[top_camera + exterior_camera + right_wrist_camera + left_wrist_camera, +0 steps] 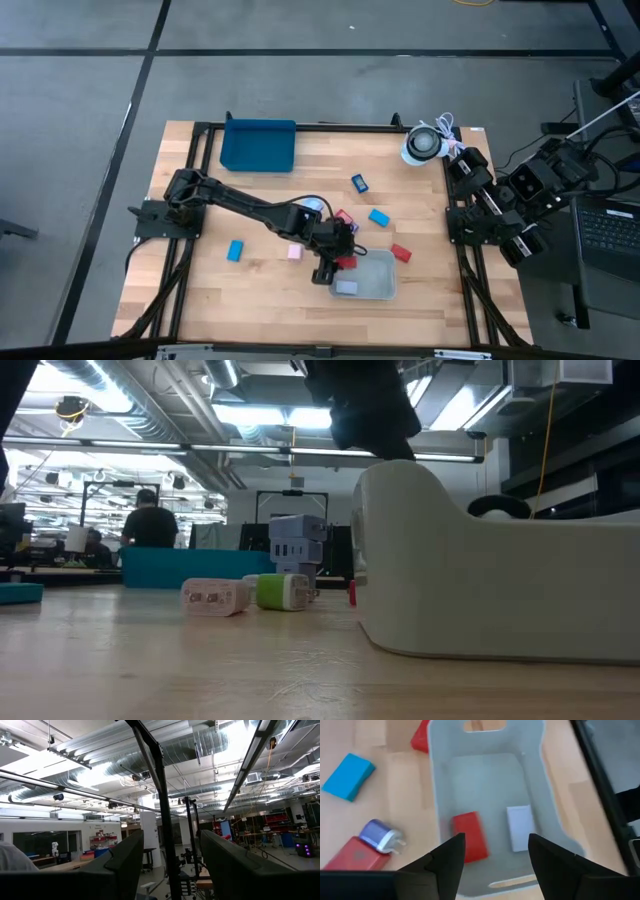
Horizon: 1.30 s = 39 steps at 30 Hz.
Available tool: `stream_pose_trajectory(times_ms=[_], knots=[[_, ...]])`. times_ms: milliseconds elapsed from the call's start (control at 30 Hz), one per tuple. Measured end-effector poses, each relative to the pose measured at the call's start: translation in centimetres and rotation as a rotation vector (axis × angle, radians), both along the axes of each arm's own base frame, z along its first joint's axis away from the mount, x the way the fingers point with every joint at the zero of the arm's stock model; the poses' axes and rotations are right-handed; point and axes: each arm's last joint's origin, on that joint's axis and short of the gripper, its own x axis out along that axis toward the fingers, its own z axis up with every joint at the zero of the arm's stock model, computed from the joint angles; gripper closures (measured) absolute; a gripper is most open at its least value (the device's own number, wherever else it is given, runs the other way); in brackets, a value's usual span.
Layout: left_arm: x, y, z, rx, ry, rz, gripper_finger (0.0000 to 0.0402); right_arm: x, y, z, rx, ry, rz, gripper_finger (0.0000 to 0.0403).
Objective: Pick & Place Office items
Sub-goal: Put the left blue digital clock into the gray bin
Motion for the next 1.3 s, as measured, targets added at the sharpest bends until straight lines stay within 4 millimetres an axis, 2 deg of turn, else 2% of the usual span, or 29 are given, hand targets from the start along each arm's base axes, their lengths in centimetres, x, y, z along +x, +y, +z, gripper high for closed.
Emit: stream_pose_trajectory(times_ms=[133,300,433,600,700,800,933,1067,1167,1300], knots=[[-0.5,0.8,-0.5,0.052,0.077,0.069,0.0189,0.0,0.1,0.0,0.0,0.0,0.004,0.0199],[-2.5,1.6,-0.9,0.088,0.28,0.133,0.0191,-0.1,0.1,0.0,0.0,0.0,0.007,0.0199],[-4.7,0.3,-0.5,0.096,0.409,0.16,0.0191,-0.2,0.2,0.0,0.0,-0.003,0.016,0.0199],[-8.8,-1.6,0.7,0.078,0.443,0.333,0.0192,-0.4,0.4,0.1,-0.013,-0.012,0.022,0.0199],[-11.9,-2.3,1.5,0.01,0.432,0.528,0.0192,-0.6,0.6,0.1,-0.009,-0.018,0.026,0.0199],[-14.9,-2.8,1.5,-0.094,0.447,0.757,0.0192,-0.6,0.6,0.1,-0.011,-0.02,0.027,0.0199],[-18.4,-3.3,0.6,-0.233,0.46,1.099,0.0192,-0.6,0.6,0.2,-0.007,-0.023,0.024,0.0199],[-21.0,-3.3,-1.1,-0.314,0.473,1.407,0.0192,-0.6,0.6,0.2,-0.013,-0.026,0.02,0.0199],[-22.3,-2.9,-2.7,-0.312,0.474,1.516,0.0189,-0.6,0.5,0.2,-0.017,-0.032,0.015,0.0199],[-22.6,-2.1,-5.0,-0.34,0.503,1.514,0.0171,-0.7,0.5,0.4,-0.003,-0.048,0.014,0.0199]])
